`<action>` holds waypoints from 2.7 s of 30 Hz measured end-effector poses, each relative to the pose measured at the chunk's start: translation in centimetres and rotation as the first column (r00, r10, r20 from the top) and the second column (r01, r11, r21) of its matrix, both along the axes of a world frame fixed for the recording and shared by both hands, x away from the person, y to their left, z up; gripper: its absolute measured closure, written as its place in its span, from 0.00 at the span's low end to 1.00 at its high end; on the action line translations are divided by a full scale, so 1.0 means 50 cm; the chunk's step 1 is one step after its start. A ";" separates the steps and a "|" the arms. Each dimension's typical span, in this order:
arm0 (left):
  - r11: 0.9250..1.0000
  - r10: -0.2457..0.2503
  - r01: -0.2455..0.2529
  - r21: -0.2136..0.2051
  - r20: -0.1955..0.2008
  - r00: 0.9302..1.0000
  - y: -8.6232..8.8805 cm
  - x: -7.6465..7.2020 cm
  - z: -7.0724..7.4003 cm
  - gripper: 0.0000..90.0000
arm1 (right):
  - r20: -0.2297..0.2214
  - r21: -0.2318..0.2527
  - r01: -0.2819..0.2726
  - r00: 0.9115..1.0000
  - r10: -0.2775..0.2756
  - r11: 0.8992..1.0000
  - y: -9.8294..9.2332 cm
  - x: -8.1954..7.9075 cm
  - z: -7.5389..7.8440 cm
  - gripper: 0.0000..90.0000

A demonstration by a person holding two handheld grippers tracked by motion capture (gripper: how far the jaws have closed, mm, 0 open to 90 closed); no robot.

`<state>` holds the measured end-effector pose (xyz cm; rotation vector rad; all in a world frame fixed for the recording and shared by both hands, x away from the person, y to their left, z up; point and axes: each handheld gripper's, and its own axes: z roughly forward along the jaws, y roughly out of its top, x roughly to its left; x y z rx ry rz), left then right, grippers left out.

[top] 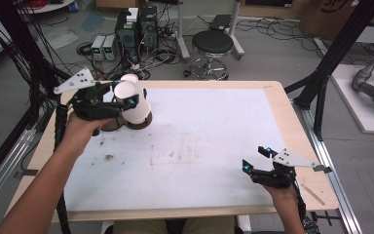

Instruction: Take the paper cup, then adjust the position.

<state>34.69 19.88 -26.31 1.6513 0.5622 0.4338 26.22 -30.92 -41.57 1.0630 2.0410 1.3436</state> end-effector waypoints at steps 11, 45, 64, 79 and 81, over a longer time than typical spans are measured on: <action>0.996 -0.091 0.091 0.014 -0.026 0.996 -0.054 -0.011 -0.078 0.37 | -0.010 0.010 -0.061 0.998 0.061 0.998 0.035 0.011 0.013 0.24; 0.977 -0.206 0.209 0.044 -0.057 0.977 -0.133 -0.040 -0.150 0.37 | -0.038 0.051 -0.413 0.909 0.414 0.910 0.209 0.066 0.042 0.23; 0.951 -0.302 0.305 0.045 -0.073 0.951 -0.189 -0.061 -0.184 0.37 | -0.033 0.074 -0.499 0.864 0.503 0.863 0.231 0.052 0.021 0.23; 0.917 -0.383 0.391 0.076 -0.099 0.918 -0.248 -0.077 -0.196 0.37 | -0.021 0.058 -0.522 0.852 0.524 0.851 0.253 0.056 0.013 0.23; 0.914 -0.390 0.398 0.076 -0.102 0.915 -0.254 -0.078 -0.198 0.37 | -0.019 0.059 -0.530 0.847 0.532 0.846 0.255 0.055 0.013 0.23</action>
